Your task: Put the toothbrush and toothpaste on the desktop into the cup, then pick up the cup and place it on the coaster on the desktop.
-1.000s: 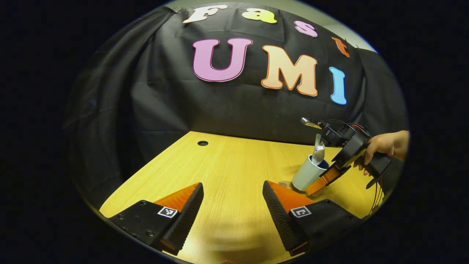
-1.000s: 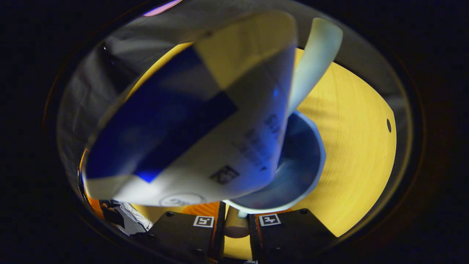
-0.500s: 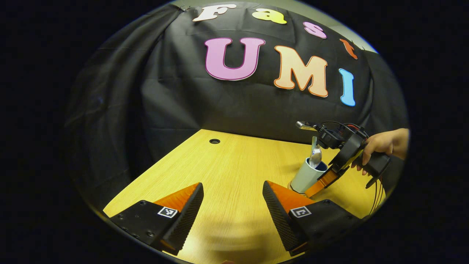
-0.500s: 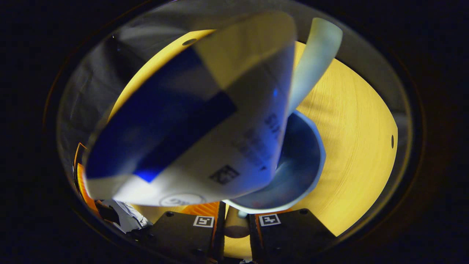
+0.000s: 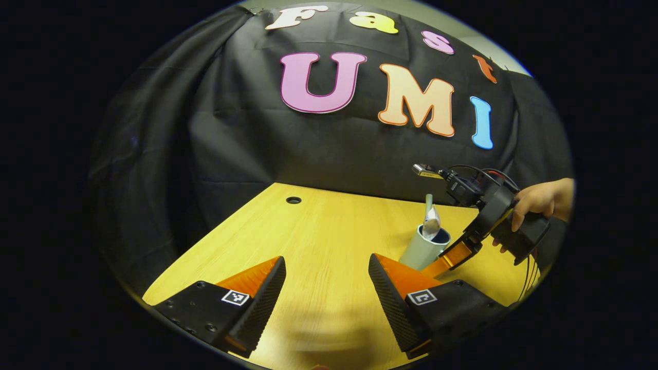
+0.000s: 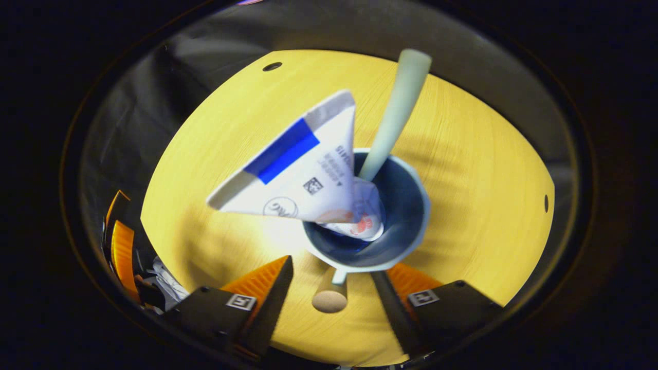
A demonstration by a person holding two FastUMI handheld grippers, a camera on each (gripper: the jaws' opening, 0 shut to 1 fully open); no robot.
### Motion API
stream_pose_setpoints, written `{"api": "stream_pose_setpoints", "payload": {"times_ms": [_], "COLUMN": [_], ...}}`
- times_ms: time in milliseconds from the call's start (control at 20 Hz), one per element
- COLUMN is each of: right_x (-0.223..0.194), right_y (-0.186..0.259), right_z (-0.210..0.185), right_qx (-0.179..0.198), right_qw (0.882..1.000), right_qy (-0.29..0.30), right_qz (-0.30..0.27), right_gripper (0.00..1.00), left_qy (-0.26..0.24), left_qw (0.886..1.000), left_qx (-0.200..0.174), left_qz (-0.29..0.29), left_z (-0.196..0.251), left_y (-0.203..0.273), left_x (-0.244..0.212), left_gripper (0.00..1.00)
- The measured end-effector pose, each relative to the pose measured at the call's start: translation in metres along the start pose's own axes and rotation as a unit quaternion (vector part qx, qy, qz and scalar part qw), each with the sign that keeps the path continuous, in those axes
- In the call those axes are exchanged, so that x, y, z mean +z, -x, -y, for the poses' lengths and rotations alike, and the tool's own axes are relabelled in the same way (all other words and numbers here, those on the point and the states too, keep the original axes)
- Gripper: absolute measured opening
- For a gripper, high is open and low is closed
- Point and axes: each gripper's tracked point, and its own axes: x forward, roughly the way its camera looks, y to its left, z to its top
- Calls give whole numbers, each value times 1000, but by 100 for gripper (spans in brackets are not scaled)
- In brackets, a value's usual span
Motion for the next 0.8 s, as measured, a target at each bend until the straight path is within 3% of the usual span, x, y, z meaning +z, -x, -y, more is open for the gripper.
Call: {"api": "stream_pose_setpoints", "payload": {"times_ms": [50,150,200,250,300,450,650,800], "right_x": [2,6,11,12,9,-2,-31,-48], "right_y": [6,23,34,44,56,94,151,184], "right_z": [2,10,12,16,21,39,70,91], "right_qx": [-1,-3,-3,-3,-6,-11,-22,-44], "right_qw": [1000,998,997,994,991,977,949,914], "right_qy": [-6,-18,-20,-20,-19,-8,-9,-37], "right_qz": [15,53,78,104,129,211,314,402], "right_gripper": [100,100,95,100,96,100,96,99], "left_qy": [-3,-18,-27,-33,-34,-30,-26,-28], "left_qw": [1000,999,999,999,998,997,995,994], "left_qx": [-9,-26,-33,-40,-48,-68,-90,-89], "left_qz": [1,7,11,12,15,25,38,62], "left_z": [6,22,31,39,49,90,157,199], "left_y": [-2,-6,-8,-10,-11,-9,5,22], "left_x": [2,9,15,18,23,35,48,63], "left_gripper": [95,95,95,95,95,95,95,95]}}
